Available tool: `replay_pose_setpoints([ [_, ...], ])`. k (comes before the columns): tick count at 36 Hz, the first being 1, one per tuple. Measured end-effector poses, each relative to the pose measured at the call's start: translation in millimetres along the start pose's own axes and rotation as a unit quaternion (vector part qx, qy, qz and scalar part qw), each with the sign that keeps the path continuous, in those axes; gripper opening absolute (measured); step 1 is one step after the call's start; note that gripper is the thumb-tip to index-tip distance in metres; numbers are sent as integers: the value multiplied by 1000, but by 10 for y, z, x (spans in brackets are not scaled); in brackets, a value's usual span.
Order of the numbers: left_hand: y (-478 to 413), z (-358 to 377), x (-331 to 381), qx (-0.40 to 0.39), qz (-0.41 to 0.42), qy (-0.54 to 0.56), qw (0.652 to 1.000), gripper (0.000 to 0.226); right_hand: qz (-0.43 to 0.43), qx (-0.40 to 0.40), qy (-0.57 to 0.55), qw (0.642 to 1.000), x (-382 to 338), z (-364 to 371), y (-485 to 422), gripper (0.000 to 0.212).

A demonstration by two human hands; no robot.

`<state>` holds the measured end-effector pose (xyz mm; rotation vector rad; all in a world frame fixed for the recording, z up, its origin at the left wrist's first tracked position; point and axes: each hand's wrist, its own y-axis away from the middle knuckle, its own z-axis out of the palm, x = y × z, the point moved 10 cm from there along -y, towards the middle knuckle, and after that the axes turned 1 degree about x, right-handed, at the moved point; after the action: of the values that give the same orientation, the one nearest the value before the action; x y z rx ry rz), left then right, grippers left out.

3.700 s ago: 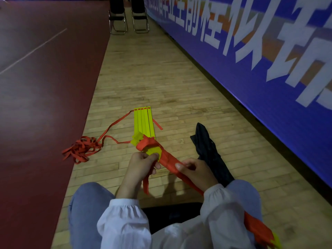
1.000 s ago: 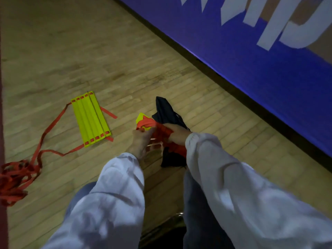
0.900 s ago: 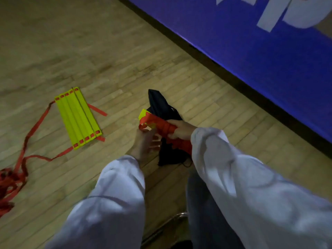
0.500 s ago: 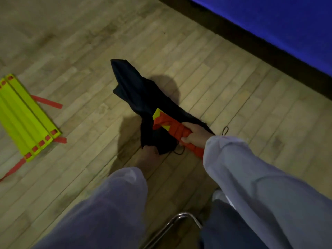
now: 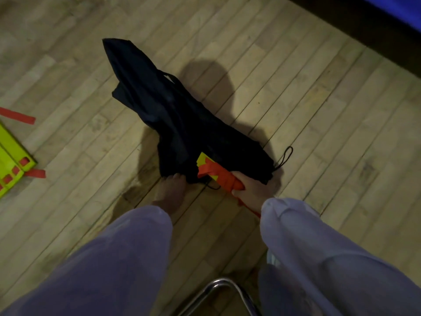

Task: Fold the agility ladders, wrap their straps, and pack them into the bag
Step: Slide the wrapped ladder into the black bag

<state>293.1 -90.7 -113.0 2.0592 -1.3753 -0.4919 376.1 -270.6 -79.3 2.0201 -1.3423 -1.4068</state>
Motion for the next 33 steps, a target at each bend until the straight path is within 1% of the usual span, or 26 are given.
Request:
replay_pose_setpoints([
  [2,9,-225,-53,58,1,75,995,32,3,5,-9,1000,-69,-6,-24,51],
  [4,31,-415,-133,107,6,160,981,23,-2,17,-28,999,-145,-31,-55,52],
  [6,58,-560,-190,140,23,219,965,17,-9,22,-40,999,-226,-56,-70,52],
  [9,106,-755,-244,162,38,252,953,22,-10,21,-51,998,-333,-78,-95,53],
  [11,113,-868,-283,165,29,271,948,28,-20,29,-69,997,-422,-94,-77,52],
  [14,61,-987,-389,182,-3,293,938,39,-56,38,-85,994,-587,-78,18,45],
  [16,20,-1070,-467,196,-24,332,922,43,-77,31,-62,995,-668,-33,70,44],
  [19,-1,-1185,-506,191,-27,393,899,62,-84,24,-11,996,-713,22,114,48],
  [22,12,-1270,-416,182,8,400,898,72,-77,30,16,996,-711,38,118,52],
  [24,59,-1321,-263,175,46,384,906,75,-69,23,25,997,-716,34,77,52],
  [27,197,-1376,51,172,106,315,927,71,-61,20,7,998,-830,-37,3,49],
  [29,313,-1379,265,176,150,286,930,67,-45,19,-13,999,-966,-84,-43,40],
  [31,463,-1355,424,187,173,287,924,68,-15,12,6,1000,-1062,-131,-156,33],
  [32,561,-1349,453,204,165,312,913,67,-1,14,21,1000,-1089,-180,-220,30],
  [33,663,-1339,426,228,138,358,895,65,11,17,15,1000,-1099,-238,-287,26],
])
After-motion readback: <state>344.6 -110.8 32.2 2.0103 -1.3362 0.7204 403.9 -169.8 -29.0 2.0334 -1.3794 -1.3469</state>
